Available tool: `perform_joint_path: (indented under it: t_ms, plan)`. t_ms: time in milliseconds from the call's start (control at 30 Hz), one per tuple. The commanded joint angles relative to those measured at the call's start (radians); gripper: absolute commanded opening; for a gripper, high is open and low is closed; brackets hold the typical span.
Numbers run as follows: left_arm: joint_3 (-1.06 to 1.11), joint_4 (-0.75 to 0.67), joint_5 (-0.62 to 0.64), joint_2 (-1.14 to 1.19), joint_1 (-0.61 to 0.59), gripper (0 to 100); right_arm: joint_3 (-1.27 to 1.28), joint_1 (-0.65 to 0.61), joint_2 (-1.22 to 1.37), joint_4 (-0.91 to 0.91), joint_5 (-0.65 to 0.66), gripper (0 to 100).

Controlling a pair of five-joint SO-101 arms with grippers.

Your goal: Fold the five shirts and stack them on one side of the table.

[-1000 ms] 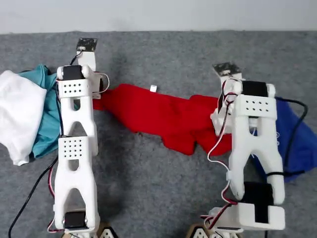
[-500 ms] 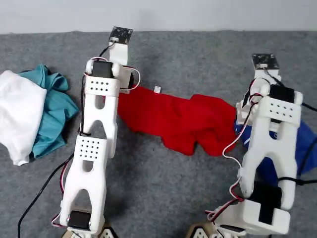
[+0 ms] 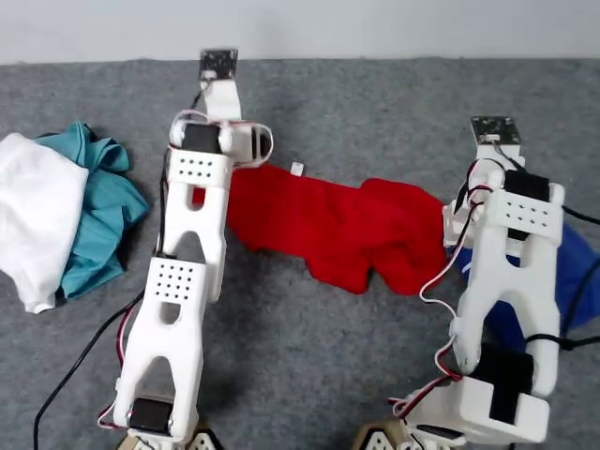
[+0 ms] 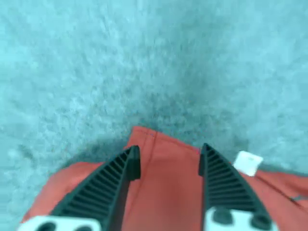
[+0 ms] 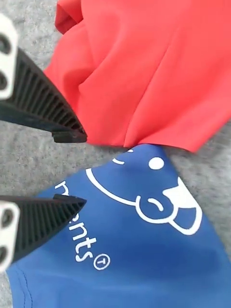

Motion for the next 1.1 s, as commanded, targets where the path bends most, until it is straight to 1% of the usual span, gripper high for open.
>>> perform_joint_path:
  t_ms: [0, 200, 400, 567, 733, 900, 1000, 1067]
  plan:
    - [-0.036, -0.023, 0.009, 0.034, 0.032, 15, -0.005, 0.005, -0.035, -0.016, -0.011, 18.9]
    - [-0.038, -0.034, 0.006, 0.071, 0.032, 2, -0.005, 0.005, -0.035, -0.012, -0.011, 18.9]
    - [-0.068, -0.025, 0.006, 0.041, 0.017, 1, -0.003, 0.004, -0.035, -0.008, -0.014, 18.9]
    - [-0.064, 0.086, 0.005, -0.219, -0.002, 1, -0.003, -0.033, -0.035, -0.007, -0.012, 18.9]
    - [-0.062, 0.232, 0.005, -0.516, -0.002, 1, -0.003, -0.050, -0.035, -0.004, -0.014, 18.9]
    - [-0.010, 0.233, -0.008, -0.709, -0.002, 1, -0.003, -0.047, -0.038, 0.021, -0.011, 18.9]
    - [0.111, 0.235, -0.071, -0.799, -0.002, 1, -0.003, -0.044, -0.038, 0.047, -0.011, 18.9]
    - [0.272, 0.236, -0.092, -0.875, -0.002, 1, -0.003, -0.044, -0.038, 0.068, -0.009, 18.9]
